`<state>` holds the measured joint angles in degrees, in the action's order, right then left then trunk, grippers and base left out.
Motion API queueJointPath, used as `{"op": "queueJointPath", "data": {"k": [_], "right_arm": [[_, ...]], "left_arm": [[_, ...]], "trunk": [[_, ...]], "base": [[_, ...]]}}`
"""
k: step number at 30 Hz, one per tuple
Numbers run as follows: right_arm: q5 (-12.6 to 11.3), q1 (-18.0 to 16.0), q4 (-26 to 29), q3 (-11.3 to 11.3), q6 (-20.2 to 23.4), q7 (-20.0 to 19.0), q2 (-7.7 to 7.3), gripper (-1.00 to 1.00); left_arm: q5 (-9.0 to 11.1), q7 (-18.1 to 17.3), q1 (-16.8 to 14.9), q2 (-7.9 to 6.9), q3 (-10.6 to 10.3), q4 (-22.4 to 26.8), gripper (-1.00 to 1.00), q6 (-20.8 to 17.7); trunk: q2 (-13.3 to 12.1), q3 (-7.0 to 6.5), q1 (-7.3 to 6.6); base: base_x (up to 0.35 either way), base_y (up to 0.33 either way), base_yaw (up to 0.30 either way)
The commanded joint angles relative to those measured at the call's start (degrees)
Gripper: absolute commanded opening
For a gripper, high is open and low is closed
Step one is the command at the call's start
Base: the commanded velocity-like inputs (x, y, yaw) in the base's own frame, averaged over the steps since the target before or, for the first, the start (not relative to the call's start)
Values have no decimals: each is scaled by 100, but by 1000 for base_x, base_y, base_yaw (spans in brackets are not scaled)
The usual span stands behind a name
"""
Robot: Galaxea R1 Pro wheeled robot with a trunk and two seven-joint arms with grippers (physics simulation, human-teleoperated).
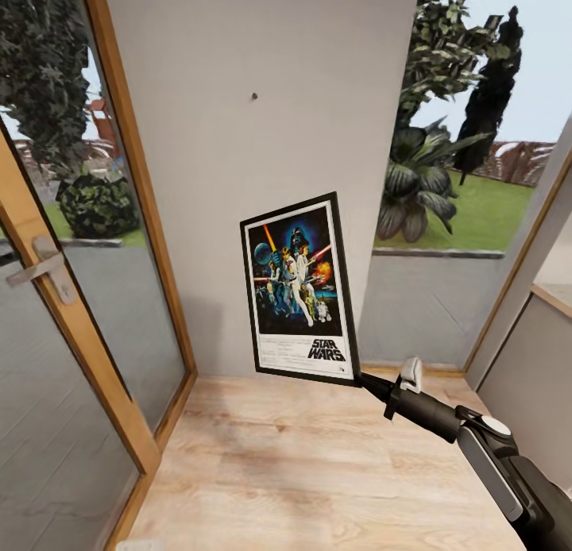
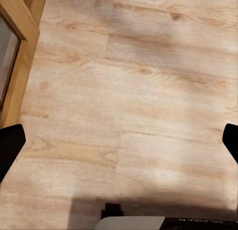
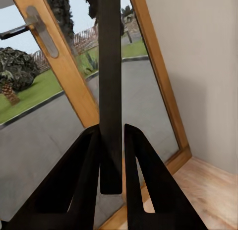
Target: Pick up the poster from the kitchen countertop and hang it on one of the wall nails in the kitchen.
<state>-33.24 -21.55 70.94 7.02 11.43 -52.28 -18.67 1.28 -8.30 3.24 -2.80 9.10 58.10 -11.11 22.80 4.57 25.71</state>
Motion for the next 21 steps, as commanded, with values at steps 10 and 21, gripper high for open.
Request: {"op": "queueJointPath", "data": {"k": [10,21], "right_arm": [[-77,-6,-1,10,69,-28,-5,-100],[-77,-6,160,-16,115,-500,-37,-100]], "left_arm": [[13,-31,1,2,13,17,100,-40],[21,-36,1,-2,14,32,100,-40]], "trunk": [[12,11,7],[12,11,7]], "base": [[335,84,0],[126,33,0]]}}
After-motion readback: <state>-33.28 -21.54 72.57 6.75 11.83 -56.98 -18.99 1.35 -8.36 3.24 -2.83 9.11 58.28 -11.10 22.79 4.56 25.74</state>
